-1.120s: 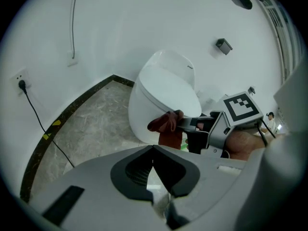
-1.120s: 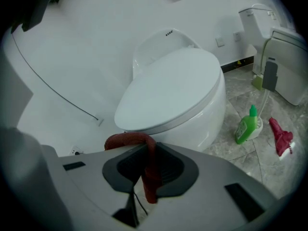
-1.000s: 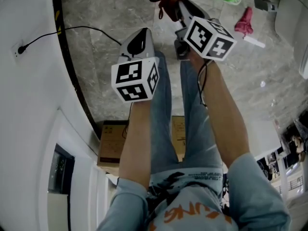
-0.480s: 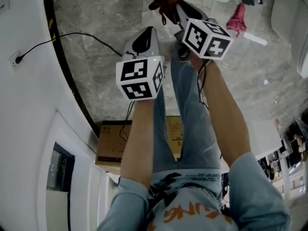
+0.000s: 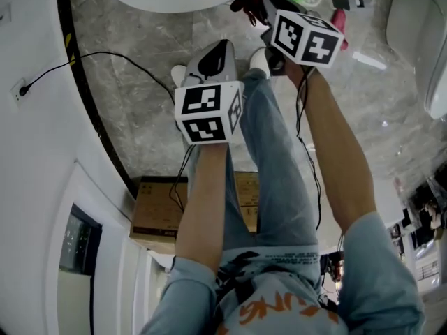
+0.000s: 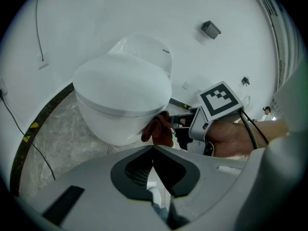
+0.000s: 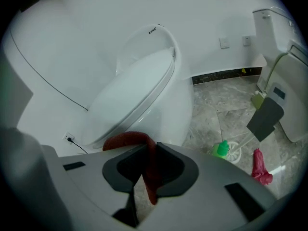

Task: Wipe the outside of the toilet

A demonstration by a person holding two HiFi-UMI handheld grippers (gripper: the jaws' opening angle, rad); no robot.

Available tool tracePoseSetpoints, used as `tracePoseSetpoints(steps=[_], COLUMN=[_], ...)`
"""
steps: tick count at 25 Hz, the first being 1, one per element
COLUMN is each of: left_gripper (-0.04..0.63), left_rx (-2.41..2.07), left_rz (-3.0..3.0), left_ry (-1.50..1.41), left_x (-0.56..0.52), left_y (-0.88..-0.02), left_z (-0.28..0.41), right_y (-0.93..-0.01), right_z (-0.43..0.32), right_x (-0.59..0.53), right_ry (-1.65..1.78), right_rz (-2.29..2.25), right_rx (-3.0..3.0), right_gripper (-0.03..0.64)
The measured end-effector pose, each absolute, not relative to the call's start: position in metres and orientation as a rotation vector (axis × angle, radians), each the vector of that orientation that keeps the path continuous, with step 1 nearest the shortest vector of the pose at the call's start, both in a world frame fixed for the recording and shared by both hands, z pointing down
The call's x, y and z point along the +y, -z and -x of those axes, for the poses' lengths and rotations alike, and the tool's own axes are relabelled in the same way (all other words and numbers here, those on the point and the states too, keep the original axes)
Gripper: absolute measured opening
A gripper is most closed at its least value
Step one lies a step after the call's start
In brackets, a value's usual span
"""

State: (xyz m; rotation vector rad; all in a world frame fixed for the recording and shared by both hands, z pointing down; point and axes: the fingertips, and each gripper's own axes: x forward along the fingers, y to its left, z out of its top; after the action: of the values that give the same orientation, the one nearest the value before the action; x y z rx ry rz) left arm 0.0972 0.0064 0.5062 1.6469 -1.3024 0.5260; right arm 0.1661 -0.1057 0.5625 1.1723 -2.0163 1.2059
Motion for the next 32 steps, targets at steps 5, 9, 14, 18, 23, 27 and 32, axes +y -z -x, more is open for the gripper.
tracePoseSetpoints(steps=[5,9,14,18,23,27,32], left_gripper=[-0.006,-0.006,-0.006,-0.006,-0.006,-0.006,-0.006], left_rx=[-1.291,-1.272,-1.239,-1.229,-1.247,-1.263,-1.278], left_rz=[-1.661,-1.665,-1.682,-1.671,-1.654,-1.643,-1.617], left_ry=[-0.524,-0.518,-0.523,-0.543,-0.56,-0.556,-0.536], left_x=[0.01,0.021,0.04,0.059,0.073,0.076,0.08], left_y=[-0.503,-0.502,-0.507,-0.514,-0.518,-0.52,-0.531], left_z=[-0.101,-0.1,-0.089,-0.062,-0.008,0.034,0.083], right_y=[-0.56,-0.559,-0.561,-0.568,-0.576,-0.583,-0.601], right_z=[-0.163,-0.171,-0.178,-0.172,-0.128,-0.074,-0.01], right_x=[-0.109,-0.093,-0.056,-0.029,-0.001,0.018,0.033], right_ry=[-1.145,-1.174,-1.203,-1.222,-1.242,-1.236,-1.254], right_rz=[-1.109,-1.18,-1.261,-1.305,-1.274,-1.188,-1.113], right_rx=[-2.025,-2.006,-1.962,-1.918,-1.903,-1.913,-1.913], right_gripper=[0.054,0.052,0.052,0.052,0.052,0.052,0.052])
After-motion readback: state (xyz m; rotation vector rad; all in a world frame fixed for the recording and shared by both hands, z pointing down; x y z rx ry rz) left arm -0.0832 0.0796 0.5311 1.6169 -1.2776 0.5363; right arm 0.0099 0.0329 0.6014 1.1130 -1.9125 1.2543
